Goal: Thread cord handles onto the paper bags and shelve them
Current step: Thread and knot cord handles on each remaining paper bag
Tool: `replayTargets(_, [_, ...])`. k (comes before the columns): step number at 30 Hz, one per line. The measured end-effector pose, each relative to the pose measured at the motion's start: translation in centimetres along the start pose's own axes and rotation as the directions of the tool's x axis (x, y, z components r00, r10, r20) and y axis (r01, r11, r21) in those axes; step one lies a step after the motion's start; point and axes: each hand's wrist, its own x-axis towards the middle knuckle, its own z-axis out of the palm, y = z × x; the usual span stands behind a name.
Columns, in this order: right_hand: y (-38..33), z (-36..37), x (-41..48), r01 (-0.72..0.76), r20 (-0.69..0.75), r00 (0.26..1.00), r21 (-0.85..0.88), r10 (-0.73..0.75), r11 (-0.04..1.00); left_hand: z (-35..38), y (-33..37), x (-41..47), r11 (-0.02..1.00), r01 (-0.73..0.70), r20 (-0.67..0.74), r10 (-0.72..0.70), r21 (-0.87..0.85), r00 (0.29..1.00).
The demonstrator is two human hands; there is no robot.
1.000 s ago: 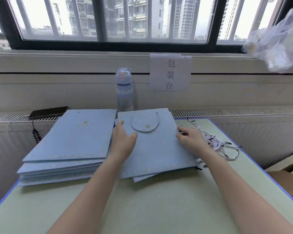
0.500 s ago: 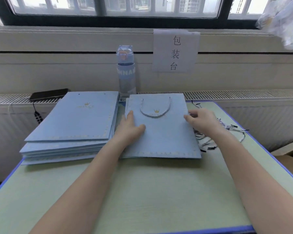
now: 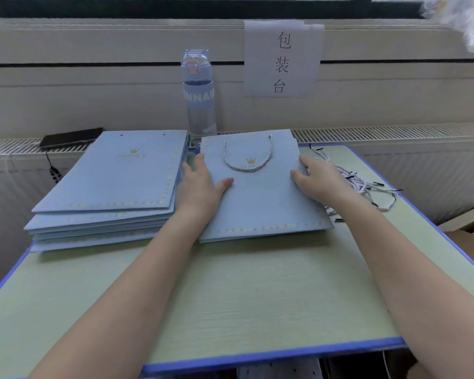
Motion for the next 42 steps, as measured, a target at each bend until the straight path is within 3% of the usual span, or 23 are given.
replayTargets(5, [-0.3, 0.3, -0.1, 0.055, 0.013, 0.999, -0.216, -0.053, 0.975, 0.2, 1.2, -0.9, 0.976, -0.029, 0.029, 0.023, 0.218, 0.999])
replayTargets(10, [-0.8, 0.7, -0.5, -0.001, -0.068, 0.998, -0.237, -0.015, 0.972, 1.0, 1.6, -1.2, 0.997, -0.04, 0.154, 0.029, 0.069, 0.988])
replayTargets(12, [-1.1, 0.4, -0.7, -0.021, -0.149, 0.989, -0.247, -0.016, 0.969, 0.2, 1.9, -1.0, 0.996, -0.086, 0.06, 0.084, 0.026, 0.995])
replayTargets(14, [-1.5, 0.0, -1.1, -0.029, -0.293, 0.956, -0.207, -0.033, 0.978, -1.8, 1.5, -0.3, 0.977, -0.142, -0.186, 0.171, 0.162, 0.967])
replayTargets(16, [-2.0, -0.1, -1.5, 0.105, -0.459, 0.882, -0.029, -0.106, 0.994, -4.1, -0.1, 0.7, 0.954, -0.02, -0.319, 0.12, 0.3, 0.94])
replayTargets(17, [-2.3, 0.0, -1.5, 0.213, -0.496, 0.855, 0.071, -0.151, 0.974, -5.0, -1.3, 1.3, 0.938, 0.084, -0.303, 0.024, 0.337, 0.953])
replayTargets(19, [-2.9, 0.8, -1.6, 0.374, -0.437, 0.862, 0.21, -0.255, 0.903, -5.8, -3.6, 2.0, 0.886, 0.263, -0.15, -0.221, 0.382, 0.964])
replayTargets(21, [-3.4, 2.2, -1.9, 0.431, -0.282, 0.887, 0.22, -0.366, 0.875, -5.2, -4.7, 2.2, 0.847, 0.332, 0.019, -0.372, 0.415, 0.928])
replayTargets(25, [-3.0, 4.6, -1.6, 0.443, -0.016, 0.897, 0.029, -0.442, 0.896, -4.2, -4.5, 2.3, 0.816, 0.312, 0.085, -0.4, 0.486, 0.913])
replayTargets(28, [-2.8, 4.6, -1.2, 0.418, -0.008, 0.909, 0.031, -0.418, 0.908, -4.4, -4.3, 2.5, 0.805, 0.326, 0.082, -0.418, 0.496, 0.905])
replayTargets(32, [-2.7, 4.6, -1.2, 0.413, 0.003, 0.911, 0.02, -0.413, 0.911, -4.5, -3.8, 2.5, 0.809, 0.294, 0.092, -0.391, 0.51, 0.916])
replayTargets(35, [-2.7, 4.5, -1.3, 0.412, 0.006, 0.911, 0.031, -0.412, 0.911, -4.9, -3.0, 1.8, 0.833, 0.159, 0.069, -0.229, 0.531, 0.971])
replayTargets(42, [-2.7, 4.0, -1.5, 0.45, -0.046, 0.893, 0.112, -0.448, 0.886, -7.9, 0.1, -0.3, 0.825, 0.098, -0.183, 0.007, 0.556, 0.983])
